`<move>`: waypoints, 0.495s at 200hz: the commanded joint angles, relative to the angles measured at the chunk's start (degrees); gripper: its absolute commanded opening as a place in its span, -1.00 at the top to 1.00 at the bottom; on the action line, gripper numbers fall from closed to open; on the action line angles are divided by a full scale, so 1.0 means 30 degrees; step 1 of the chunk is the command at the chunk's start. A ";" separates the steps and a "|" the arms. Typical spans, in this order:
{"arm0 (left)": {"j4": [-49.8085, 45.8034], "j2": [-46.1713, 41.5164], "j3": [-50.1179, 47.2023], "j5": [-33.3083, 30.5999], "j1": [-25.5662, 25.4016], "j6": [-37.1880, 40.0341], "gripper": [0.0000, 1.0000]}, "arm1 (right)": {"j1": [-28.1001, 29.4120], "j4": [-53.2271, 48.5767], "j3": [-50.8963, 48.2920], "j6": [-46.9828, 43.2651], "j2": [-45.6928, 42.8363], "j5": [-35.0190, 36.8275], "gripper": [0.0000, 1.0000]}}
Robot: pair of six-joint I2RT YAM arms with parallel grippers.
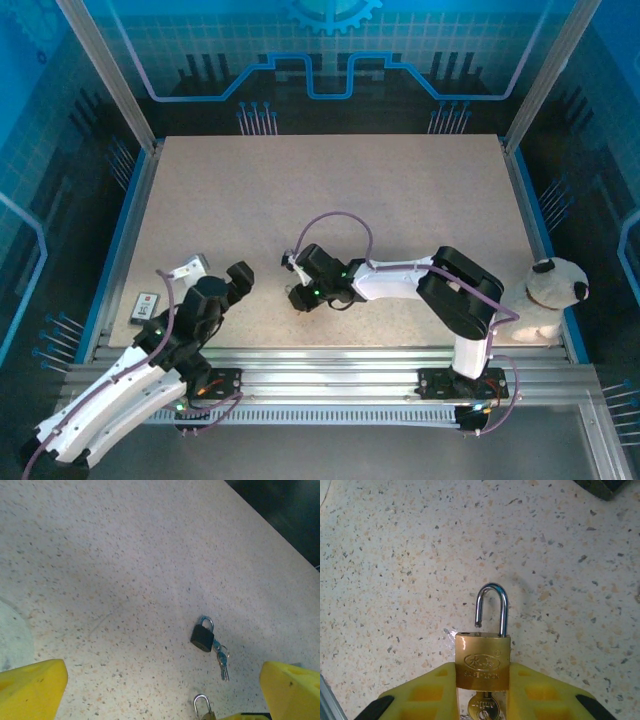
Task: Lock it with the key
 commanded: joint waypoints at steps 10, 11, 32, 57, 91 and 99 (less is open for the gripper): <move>0.2182 0.1472 -0.0606 0.1806 0.0145 -0.0459 -0.98 | -0.0589 0.1300 -0.0623 0.0425 -0.0703 -0.1205 0.54; 0.2237 0.1516 -0.0622 0.1843 0.0138 -0.0473 -0.99 | -0.0591 0.1320 -0.0657 0.0447 -0.0718 -0.1216 0.54; 0.3551 0.2900 -0.0582 0.2692 0.0157 -0.0633 -0.98 | -0.0766 0.1696 -0.0961 0.0471 -0.0904 -0.1496 0.54; 0.4811 0.4700 -0.0305 0.3498 0.0154 -0.0778 -0.98 | -0.0888 0.2052 -0.1266 0.0480 -0.1211 -0.1795 0.54; 0.6137 0.6874 0.0177 0.4552 0.0159 -0.1002 -0.99 | -0.1030 0.2534 -0.1770 0.0470 -0.1683 -0.2065 0.54; 0.6513 0.7262 0.0236 0.4752 0.0154 -0.1069 -0.98 | -0.1076 0.2704 -0.1883 0.0498 -0.1800 -0.2188 0.54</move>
